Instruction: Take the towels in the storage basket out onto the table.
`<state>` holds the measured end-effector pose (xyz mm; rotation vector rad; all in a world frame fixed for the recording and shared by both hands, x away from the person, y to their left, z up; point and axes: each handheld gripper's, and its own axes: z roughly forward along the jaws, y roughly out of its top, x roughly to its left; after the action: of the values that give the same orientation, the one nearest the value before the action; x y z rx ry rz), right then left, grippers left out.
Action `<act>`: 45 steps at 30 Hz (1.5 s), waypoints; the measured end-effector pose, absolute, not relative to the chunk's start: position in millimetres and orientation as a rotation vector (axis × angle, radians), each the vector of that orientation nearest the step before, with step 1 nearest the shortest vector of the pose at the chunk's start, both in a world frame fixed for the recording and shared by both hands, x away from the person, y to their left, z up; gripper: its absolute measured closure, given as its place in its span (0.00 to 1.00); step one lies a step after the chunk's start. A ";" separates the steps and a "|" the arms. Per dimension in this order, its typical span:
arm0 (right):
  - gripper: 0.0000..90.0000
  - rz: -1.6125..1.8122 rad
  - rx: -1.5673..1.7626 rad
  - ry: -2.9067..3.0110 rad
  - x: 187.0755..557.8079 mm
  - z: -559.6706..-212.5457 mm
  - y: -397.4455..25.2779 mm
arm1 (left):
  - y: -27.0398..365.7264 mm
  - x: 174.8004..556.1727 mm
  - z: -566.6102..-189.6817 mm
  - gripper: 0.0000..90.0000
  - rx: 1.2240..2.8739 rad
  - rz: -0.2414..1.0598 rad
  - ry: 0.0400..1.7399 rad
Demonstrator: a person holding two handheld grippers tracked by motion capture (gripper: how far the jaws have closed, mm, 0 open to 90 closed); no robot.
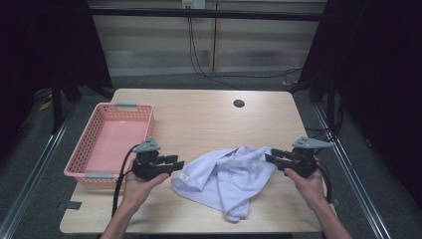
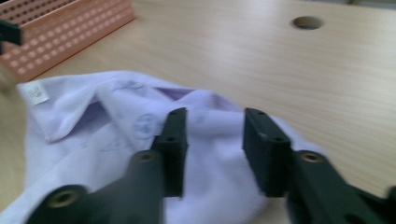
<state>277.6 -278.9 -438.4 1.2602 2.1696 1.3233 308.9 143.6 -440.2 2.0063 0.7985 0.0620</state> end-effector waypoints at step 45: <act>0.59 1.286 1.248 2.313 285.4 -465.4 -249.1 | 136.3 298.6 -469.9 0.91 2.180 -0.022 0.775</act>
<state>285.4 -249.1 -465.4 1.2483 2.3126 1.2855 298.6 136.3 -469.9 2.1801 0.7748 -0.0219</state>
